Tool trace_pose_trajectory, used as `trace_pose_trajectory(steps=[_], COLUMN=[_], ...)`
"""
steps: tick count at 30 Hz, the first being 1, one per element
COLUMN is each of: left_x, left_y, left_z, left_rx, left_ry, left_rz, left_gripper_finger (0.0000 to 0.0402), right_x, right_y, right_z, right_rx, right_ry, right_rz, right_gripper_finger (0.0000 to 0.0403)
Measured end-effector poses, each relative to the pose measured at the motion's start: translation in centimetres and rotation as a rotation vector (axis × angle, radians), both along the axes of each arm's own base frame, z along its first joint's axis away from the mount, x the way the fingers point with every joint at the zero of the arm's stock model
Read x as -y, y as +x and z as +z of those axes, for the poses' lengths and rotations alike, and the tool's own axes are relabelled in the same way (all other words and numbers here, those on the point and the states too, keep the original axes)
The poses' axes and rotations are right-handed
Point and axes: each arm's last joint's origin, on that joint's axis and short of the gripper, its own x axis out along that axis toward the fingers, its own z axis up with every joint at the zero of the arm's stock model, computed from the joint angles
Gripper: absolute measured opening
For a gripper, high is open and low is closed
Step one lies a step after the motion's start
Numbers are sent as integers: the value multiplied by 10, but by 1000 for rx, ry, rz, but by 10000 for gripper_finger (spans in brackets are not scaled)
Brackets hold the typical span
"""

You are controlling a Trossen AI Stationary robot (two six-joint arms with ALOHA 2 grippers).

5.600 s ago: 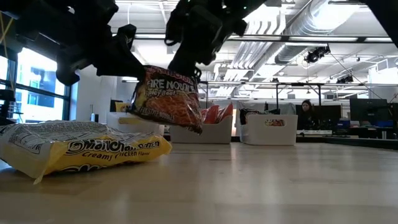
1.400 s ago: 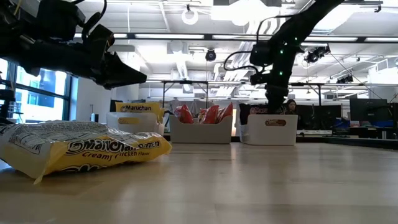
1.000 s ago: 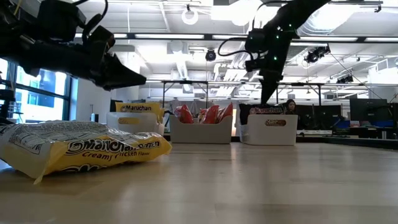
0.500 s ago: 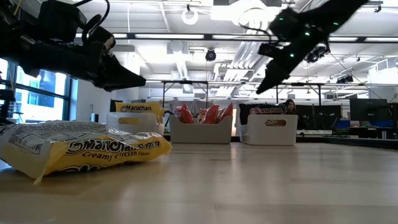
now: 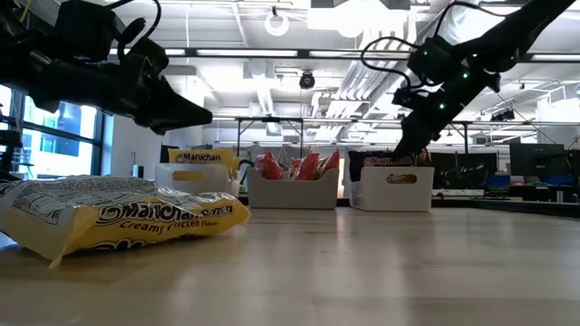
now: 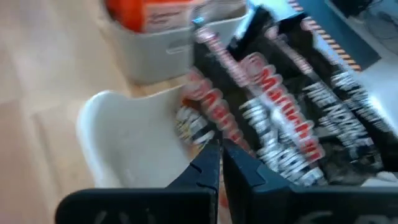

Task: Sort Maruchan noodles
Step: Put the top black noodle pack into the white bin, then put the orange noodle pack into the gray bin

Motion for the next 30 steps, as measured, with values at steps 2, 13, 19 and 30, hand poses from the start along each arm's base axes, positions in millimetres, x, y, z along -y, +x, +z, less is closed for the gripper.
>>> trace_pose_trajectory(steps=[2,13,19,30], left_x=[0,2,13,61], left_y=[0,13,31,11], left_z=[0,12,28,43], left_rx=[0,-46,-450,-1106], left_ry=[-1,10,-200,-593], left_rz=[0,-131,-341,-417], left_gripper_finger=[67,60,51,89], right_x=[7,2,-27,-73], right_y=[-1,4,17,38], right_z=[-3,16,34,33], right_rx=[0,103,241,232], right_ry=[-6,-119,-113,-124], right_rz=[-28,-40,65,198], right_gripper_finger=[1,0,0,0])
